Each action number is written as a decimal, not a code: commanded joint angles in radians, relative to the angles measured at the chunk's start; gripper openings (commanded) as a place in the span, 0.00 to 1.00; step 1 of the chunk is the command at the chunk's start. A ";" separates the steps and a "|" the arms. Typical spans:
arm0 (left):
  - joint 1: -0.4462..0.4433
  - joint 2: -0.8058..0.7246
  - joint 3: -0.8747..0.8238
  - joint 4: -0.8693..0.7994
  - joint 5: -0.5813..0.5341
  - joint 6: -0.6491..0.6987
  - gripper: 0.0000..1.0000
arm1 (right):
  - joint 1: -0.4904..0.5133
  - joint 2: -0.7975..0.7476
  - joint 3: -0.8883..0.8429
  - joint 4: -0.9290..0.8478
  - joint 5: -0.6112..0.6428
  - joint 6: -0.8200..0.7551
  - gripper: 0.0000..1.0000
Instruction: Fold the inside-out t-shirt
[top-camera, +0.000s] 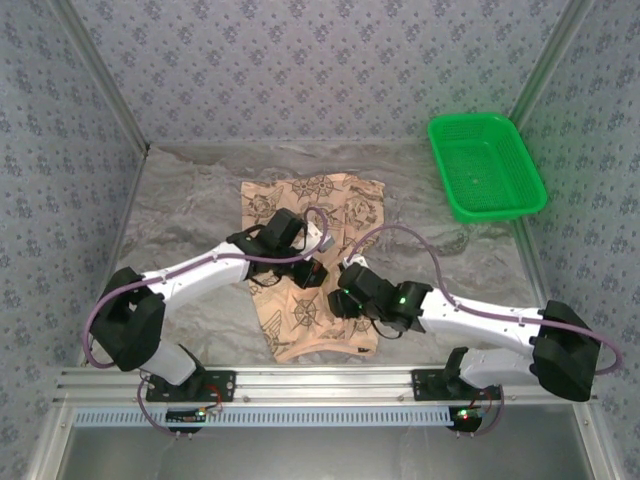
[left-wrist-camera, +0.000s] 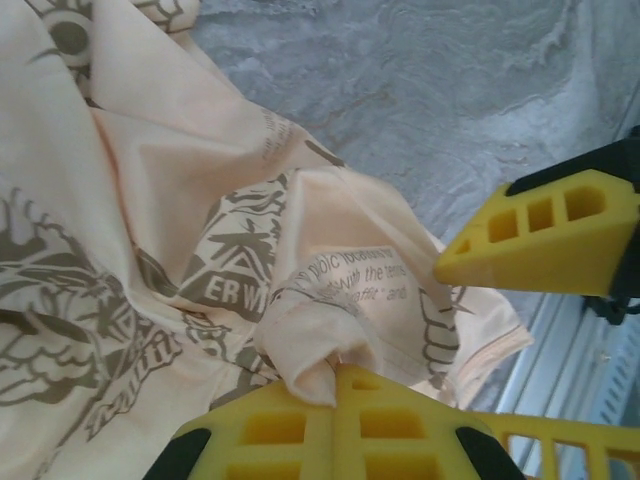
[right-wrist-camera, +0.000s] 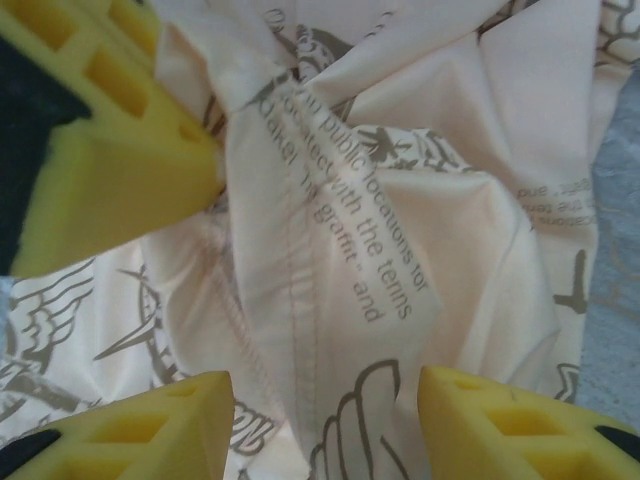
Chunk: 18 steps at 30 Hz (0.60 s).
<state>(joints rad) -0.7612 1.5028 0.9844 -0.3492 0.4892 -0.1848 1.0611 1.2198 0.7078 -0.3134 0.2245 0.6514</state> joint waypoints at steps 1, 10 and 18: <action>0.019 -0.019 -0.036 0.032 0.096 -0.050 0.00 | 0.011 0.045 0.028 0.025 0.097 0.003 0.51; 0.121 -0.118 -0.214 0.075 0.116 -0.105 0.05 | 0.050 0.220 0.108 0.158 -0.291 -0.252 0.30; 0.180 -0.198 -0.254 0.099 0.128 -0.158 0.12 | -0.009 0.178 0.120 0.198 -0.435 -0.268 0.03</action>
<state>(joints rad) -0.5835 1.3514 0.7277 -0.2832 0.5789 -0.3210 1.0847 1.4410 0.8005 -0.1387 -0.1188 0.4034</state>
